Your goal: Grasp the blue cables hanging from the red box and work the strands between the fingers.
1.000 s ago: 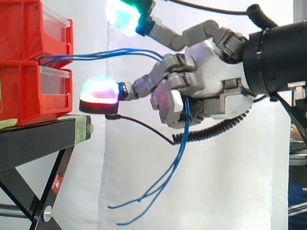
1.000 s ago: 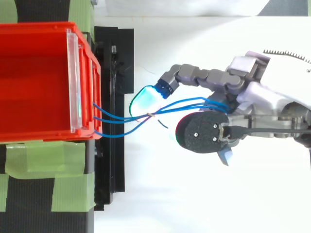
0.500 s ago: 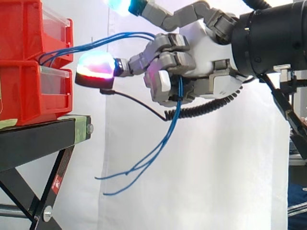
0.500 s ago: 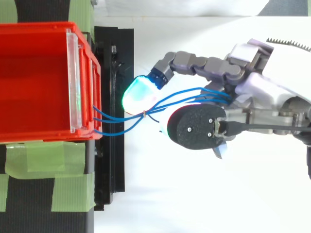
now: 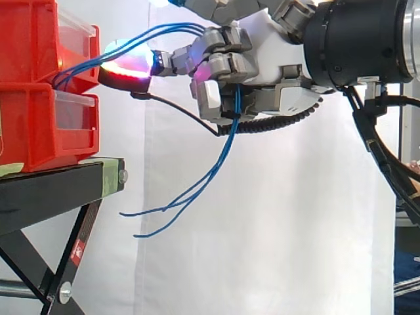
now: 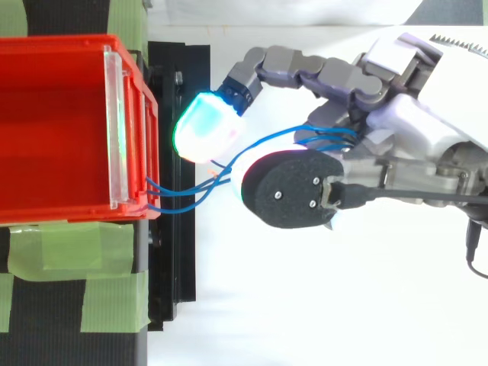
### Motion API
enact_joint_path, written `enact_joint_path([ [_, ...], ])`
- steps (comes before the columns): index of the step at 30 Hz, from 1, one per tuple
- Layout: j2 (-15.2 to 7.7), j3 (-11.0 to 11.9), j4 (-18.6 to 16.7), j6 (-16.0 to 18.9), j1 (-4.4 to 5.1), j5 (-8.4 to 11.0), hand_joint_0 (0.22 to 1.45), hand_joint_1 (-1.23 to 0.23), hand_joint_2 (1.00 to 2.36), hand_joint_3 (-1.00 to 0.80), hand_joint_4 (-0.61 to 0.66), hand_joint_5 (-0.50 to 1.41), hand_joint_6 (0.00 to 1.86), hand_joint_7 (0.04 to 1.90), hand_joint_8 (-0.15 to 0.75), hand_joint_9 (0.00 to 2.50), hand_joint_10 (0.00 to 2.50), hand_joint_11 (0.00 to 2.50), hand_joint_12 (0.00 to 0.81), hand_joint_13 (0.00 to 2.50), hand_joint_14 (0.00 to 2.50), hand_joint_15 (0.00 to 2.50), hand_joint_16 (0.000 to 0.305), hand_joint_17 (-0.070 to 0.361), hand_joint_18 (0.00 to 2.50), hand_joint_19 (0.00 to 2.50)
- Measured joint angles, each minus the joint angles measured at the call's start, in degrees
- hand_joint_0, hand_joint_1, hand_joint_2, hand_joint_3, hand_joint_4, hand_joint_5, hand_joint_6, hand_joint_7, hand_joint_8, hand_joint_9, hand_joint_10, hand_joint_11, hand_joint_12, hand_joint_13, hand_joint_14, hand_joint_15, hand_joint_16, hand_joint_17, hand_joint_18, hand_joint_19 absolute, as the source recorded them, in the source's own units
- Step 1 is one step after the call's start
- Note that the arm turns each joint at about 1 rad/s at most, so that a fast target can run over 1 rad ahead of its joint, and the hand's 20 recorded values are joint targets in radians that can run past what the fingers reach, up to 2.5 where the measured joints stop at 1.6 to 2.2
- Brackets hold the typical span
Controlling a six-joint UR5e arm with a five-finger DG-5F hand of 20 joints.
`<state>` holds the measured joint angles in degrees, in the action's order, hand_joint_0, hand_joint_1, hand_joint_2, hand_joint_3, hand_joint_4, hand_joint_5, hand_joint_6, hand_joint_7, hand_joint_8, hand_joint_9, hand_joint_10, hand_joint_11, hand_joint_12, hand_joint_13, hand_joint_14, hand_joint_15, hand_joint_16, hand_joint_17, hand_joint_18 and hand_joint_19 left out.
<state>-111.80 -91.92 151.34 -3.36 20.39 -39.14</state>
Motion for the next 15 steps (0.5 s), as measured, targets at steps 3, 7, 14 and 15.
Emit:
enact_joint_path([
  [3,0.00,0.00,0.04,-0.56,0.00,0.02,0.84,-0.64,1.00,-0.91,0.24,0.11,0.25,1.26,0.491,1.54,2.50,2.50,0.621,1.80,2.50,1.69,0.208,0.156,2.30,0.75],
  [7,-0.01,-0.01,0.25,-1.29,0.03,0.03,0.84,-0.65,1.00,-0.91,0.24,0.11,0.26,1.26,0.486,1.54,2.50,2.50,0.626,1.81,2.50,1.68,0.208,0.156,2.30,0.75],
  [14,-0.01,-0.01,2.51,-3.65,0.23,-0.05,0.84,-0.67,1.00,-0.93,0.24,0.10,0.27,1.26,0.482,1.53,2.50,2.50,0.624,1.80,2.50,1.69,0.204,0.153,2.29,0.76],
  [15,-0.01,-0.02,2.86,-3.86,0.29,-0.05,0.84,-0.67,1.00,-0.93,0.24,0.10,0.28,1.25,0.482,1.53,2.50,2.50,0.624,1.80,2.50,1.68,0.204,0.153,2.29,0.76],
])
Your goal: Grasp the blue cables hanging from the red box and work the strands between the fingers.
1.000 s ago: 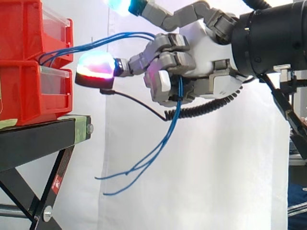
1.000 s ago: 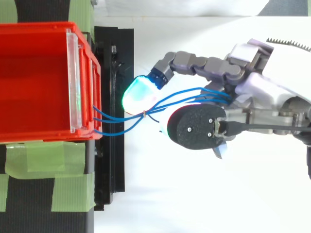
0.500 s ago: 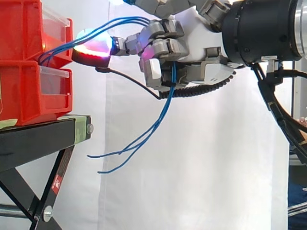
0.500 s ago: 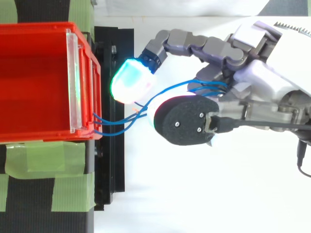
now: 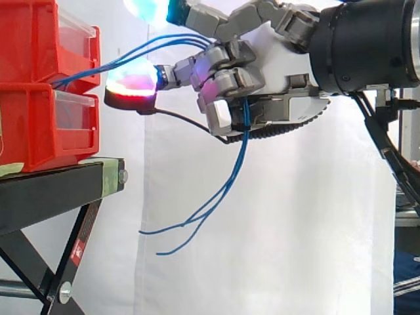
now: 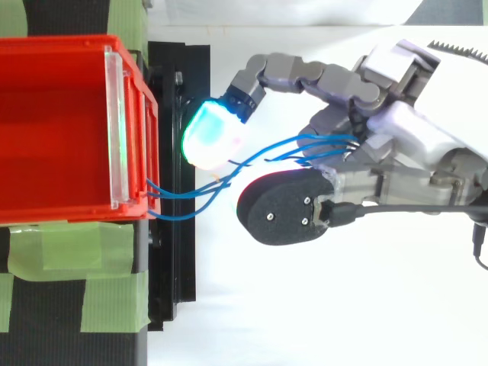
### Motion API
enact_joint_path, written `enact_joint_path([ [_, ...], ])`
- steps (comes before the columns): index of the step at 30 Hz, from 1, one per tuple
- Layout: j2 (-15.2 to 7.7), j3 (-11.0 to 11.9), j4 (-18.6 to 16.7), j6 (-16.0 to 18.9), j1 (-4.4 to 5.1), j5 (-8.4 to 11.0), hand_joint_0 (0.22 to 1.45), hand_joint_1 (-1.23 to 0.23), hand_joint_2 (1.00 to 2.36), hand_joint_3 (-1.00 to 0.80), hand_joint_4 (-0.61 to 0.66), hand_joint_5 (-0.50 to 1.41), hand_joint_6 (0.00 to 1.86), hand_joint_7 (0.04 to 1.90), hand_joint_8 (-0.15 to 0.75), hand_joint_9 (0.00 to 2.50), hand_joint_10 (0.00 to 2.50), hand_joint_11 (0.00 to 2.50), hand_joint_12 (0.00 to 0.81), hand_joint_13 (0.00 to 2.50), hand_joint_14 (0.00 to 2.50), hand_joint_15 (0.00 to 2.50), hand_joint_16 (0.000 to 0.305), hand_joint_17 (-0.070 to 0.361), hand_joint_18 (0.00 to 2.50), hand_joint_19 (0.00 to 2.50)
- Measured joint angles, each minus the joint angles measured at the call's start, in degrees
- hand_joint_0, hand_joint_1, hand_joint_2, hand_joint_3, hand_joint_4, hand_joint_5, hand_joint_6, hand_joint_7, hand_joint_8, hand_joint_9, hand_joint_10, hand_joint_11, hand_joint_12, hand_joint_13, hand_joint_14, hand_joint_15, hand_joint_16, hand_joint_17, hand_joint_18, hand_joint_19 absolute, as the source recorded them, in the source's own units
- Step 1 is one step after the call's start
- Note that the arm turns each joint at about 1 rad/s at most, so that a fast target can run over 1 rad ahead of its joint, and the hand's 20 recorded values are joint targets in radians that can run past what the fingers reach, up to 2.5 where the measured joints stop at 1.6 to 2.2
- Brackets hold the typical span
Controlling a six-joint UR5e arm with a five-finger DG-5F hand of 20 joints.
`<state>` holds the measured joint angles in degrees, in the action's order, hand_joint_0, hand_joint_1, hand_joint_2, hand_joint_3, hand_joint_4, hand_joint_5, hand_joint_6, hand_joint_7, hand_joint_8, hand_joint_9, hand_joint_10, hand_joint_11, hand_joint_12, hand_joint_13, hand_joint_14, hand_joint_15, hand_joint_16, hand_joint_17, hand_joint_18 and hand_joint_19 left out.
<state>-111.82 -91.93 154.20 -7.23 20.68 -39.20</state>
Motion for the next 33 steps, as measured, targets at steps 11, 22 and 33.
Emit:
enact_joint_path([
  [11,0.02,0.00,0.51,-0.50,0.46,0.00,0.87,-0.66,1.01,-0.83,0.23,0.08,0.44,1.22,0.476,1.53,2.50,2.50,0.616,1.79,2.50,1.68,0.202,0.152,2.29,0.74],
  [22,0.02,0.05,-0.17,-0.51,0.82,0.00,0.89,-0.65,1.01,-0.68,0.23,0.07,0.62,1.18,0.476,1.53,2.50,2.50,0.616,1.79,2.50,1.68,0.200,0.150,2.29,0.75],
  [33,0.02,0.07,-0.47,-0.51,1.17,0.00,0.89,-0.65,1.02,-0.61,0.23,0.06,0.64,1.18,0.486,1.53,2.50,2.50,0.621,1.79,2.50,1.67,0.201,0.151,2.28,0.76],
])
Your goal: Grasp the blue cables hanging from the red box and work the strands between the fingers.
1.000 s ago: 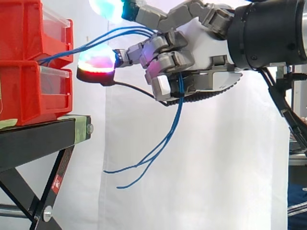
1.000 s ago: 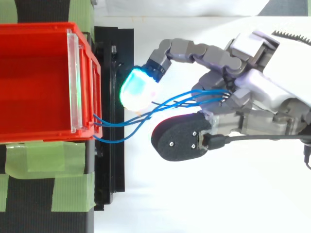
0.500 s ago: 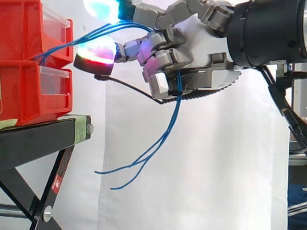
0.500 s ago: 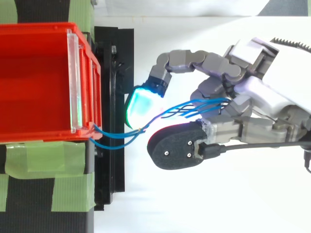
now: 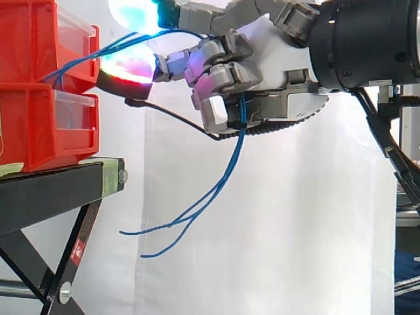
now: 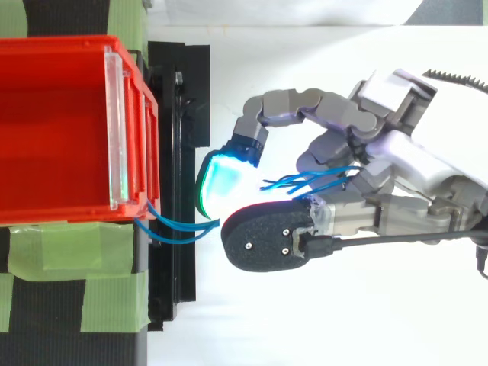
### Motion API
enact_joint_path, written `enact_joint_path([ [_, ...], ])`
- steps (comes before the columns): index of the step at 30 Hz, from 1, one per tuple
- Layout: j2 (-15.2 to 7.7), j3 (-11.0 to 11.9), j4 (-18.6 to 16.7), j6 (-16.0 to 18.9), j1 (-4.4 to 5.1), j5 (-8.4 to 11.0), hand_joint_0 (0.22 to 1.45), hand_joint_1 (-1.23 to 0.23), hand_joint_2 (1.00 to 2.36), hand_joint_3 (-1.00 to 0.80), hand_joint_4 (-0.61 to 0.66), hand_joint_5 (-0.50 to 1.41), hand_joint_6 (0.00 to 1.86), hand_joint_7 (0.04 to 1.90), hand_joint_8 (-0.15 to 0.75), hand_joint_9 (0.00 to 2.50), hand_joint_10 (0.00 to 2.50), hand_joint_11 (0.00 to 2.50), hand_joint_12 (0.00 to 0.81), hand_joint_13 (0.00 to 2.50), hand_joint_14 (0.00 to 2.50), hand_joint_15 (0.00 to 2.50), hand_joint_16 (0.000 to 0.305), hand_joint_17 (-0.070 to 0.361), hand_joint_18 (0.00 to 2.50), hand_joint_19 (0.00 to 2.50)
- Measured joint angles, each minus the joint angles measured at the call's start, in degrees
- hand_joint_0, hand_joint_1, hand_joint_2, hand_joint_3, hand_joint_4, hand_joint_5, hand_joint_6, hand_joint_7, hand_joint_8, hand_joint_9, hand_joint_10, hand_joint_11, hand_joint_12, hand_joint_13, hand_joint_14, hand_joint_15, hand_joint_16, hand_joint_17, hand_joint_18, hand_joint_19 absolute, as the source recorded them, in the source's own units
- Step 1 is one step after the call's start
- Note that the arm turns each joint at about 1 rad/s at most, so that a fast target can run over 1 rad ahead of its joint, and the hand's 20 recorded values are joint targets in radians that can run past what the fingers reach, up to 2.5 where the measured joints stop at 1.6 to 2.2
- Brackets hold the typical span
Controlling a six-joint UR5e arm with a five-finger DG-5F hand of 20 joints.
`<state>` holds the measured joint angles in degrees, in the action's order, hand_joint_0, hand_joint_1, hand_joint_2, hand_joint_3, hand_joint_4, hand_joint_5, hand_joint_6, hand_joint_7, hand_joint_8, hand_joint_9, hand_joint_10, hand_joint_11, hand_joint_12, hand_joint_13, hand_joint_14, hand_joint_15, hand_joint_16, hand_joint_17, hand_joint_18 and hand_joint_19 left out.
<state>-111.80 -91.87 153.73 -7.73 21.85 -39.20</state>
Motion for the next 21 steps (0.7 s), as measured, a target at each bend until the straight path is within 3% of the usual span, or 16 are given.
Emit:
enact_joint_path([
  [13,0.00,0.01,-0.01,0.00,0.04,0.07,0.89,-0.65,1.02,-0.57,0.23,0.06,0.65,1.18,0.478,1.52,2.50,2.50,0.616,1.78,2.50,1.67,0.198,0.149,2.27,0.78],
  [21,0.00,0.01,-0.08,-0.07,0.04,0.05,0.89,-0.66,1.03,-0.25,0.23,0.06,0.66,1.18,0.481,1.52,2.50,2.50,0.615,1.78,2.50,1.66,0.197,0.148,2.28,0.78],
])
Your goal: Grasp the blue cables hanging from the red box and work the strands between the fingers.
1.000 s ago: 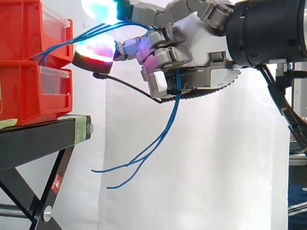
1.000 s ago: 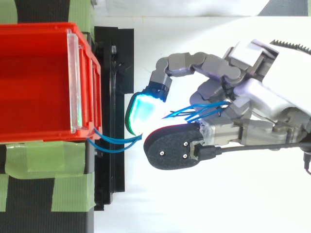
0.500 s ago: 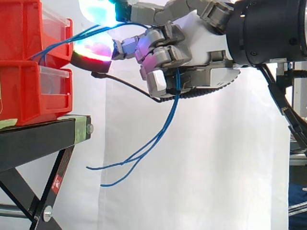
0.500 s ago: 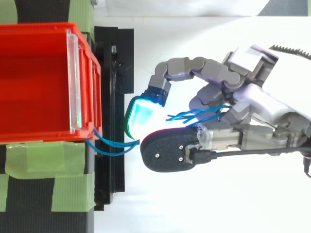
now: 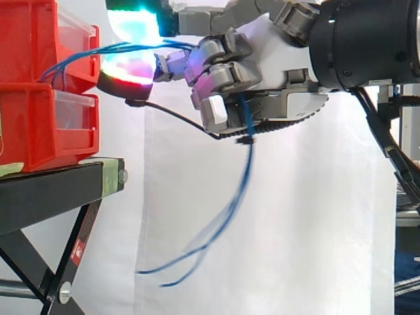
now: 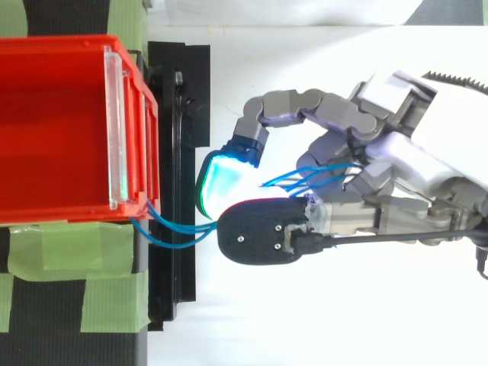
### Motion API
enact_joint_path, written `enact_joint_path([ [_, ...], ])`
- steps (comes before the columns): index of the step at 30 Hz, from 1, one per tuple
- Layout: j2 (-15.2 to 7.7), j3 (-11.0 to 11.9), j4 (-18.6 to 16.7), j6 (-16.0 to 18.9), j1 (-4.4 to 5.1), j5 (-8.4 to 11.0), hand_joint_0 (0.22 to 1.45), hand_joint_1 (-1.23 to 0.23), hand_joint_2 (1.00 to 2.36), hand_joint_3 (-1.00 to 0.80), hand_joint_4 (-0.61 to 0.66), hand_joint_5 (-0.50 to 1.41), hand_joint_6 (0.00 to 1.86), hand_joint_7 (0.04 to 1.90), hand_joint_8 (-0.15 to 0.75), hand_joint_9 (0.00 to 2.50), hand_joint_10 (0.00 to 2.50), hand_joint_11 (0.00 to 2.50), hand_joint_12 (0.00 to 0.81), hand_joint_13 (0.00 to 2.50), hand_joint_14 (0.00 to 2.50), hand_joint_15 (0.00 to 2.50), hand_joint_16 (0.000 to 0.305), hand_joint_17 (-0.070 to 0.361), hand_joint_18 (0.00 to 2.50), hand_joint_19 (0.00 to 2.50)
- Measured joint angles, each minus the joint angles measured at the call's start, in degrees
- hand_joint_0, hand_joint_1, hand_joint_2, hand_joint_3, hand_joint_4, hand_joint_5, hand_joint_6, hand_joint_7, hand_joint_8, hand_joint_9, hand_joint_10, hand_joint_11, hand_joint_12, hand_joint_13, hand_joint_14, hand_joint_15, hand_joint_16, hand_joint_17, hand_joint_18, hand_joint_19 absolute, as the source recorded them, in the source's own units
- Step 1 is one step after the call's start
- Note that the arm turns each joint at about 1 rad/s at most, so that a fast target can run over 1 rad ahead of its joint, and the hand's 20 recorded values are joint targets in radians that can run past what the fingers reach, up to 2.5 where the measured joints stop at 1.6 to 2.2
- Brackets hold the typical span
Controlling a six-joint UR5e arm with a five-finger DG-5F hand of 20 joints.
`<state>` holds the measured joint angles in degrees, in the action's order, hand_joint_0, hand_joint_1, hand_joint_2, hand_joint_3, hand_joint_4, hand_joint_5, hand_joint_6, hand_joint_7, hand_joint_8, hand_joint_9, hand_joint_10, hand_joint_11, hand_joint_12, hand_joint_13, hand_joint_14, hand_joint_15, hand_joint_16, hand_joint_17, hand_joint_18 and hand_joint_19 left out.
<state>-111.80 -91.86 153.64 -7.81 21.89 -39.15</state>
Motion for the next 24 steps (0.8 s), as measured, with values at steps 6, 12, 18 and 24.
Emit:
enact_joint_path([
  [6,0.00,-0.03,-0.09,-0.01,0.00,0.03,0.90,-0.66,1.03,-0.16,0.23,0.06,0.68,1.17,0.468,1.51,2.50,2.50,0.617,1.79,2.50,1.65,0.202,0.151,2.30,0.77],
  [12,0.00,-0.05,-0.10,-0.01,0.00,0.11,0.90,-0.66,1.03,-0.08,0.22,0.06,0.73,1.16,0.467,1.48,2.50,2.50,0.622,1.79,2.50,1.64,0.208,0.156,2.30,0.80],
  [18,0.01,-0.04,-0.10,0.03,0.00,0.06,0.90,-0.67,1.03,0.01,0.22,0.03,0.81,1.13,0.479,1.40,2.50,2.50,0.617,1.77,2.50,1.69,0.209,0.157,2.29,0.81],
  [24,0.00,0.00,-0.17,0.13,0.00,0.04,0.90,-0.67,1.03,0.02,0.22,0.01,0.87,1.12,0.496,1.39,2.50,2.50,0.616,1.76,2.50,1.70,0.206,0.155,2.27,0.83],
])
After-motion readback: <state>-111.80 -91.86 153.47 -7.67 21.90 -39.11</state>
